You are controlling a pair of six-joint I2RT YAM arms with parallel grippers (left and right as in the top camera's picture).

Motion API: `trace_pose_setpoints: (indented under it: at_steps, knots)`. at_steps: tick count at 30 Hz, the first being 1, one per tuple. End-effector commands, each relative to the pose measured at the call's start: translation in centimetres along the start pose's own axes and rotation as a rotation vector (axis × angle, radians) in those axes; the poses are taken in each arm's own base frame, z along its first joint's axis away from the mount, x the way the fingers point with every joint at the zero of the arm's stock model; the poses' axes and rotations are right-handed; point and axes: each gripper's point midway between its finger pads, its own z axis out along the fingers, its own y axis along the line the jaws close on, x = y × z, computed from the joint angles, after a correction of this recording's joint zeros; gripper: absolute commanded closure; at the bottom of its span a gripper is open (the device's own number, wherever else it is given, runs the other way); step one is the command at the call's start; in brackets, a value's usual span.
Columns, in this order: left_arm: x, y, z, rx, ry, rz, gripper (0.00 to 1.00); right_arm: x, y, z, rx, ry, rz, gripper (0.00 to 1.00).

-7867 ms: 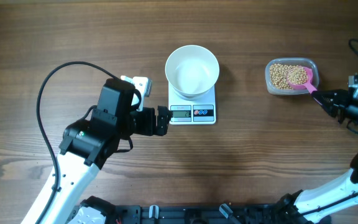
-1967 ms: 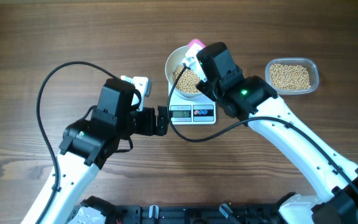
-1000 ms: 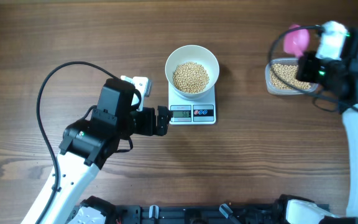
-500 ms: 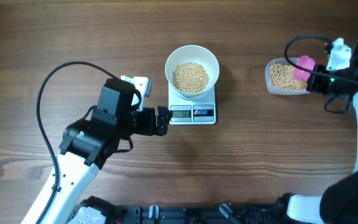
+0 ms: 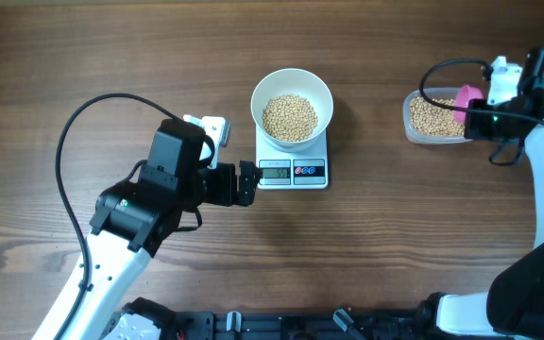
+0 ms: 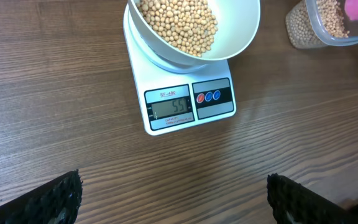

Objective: Scoop item into bowl and weigh 150g on scale
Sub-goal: 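Move the empty scoop back right to the soybean tub, then scoop more soybeans from the tub with the right gripper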

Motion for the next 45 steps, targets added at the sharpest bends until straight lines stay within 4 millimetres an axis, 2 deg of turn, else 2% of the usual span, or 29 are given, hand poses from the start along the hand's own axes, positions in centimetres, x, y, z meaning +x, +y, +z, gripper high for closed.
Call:
trace_pose_setpoints:
  at_steps: [1,5,15,21,28,36,41,45]
  knots:
    - [-0.1,-0.4,-0.1,0.016,-0.003,0.014,0.0,0.3,0.1,0.7,0.053,0.021,-0.051,0.95]
    - [-0.1,-0.4,-0.1,0.016,-0.003,0.014,0.0,0.7,0.4,1.1,0.07,0.049,-0.07,0.96]
    - [-0.1,-0.4,-0.1,0.016,-0.003,0.014,0.0,1.5,-0.3,2.0,0.12,0.088,-0.074,0.96]
    - [-0.1,-0.4,-0.1,0.016,-0.003,0.014,0.0,2.9,-0.1,3.1,0.108,0.116,-0.071,0.96]
    - [-0.1,-0.4,-0.1,0.016,-0.003,0.014,0.0,2.7,0.3,3.6,0.085,0.095,-0.048,0.96]
    - [-0.1,-0.4,-0.1,0.016,-0.003,0.014,0.0,5.3,1.2,5.6,0.039,0.144,-0.019,0.96]
    - [-0.1,-0.4,-0.1,0.016,-0.003,0.014,0.0,5.1,3.0,5.7,-0.063,0.127,-0.007,0.96]
    - [-0.1,-0.4,-0.1,0.016,-0.003,0.014,0.0,5.1,3.5,5.7,-0.089,0.125,0.001,0.96]
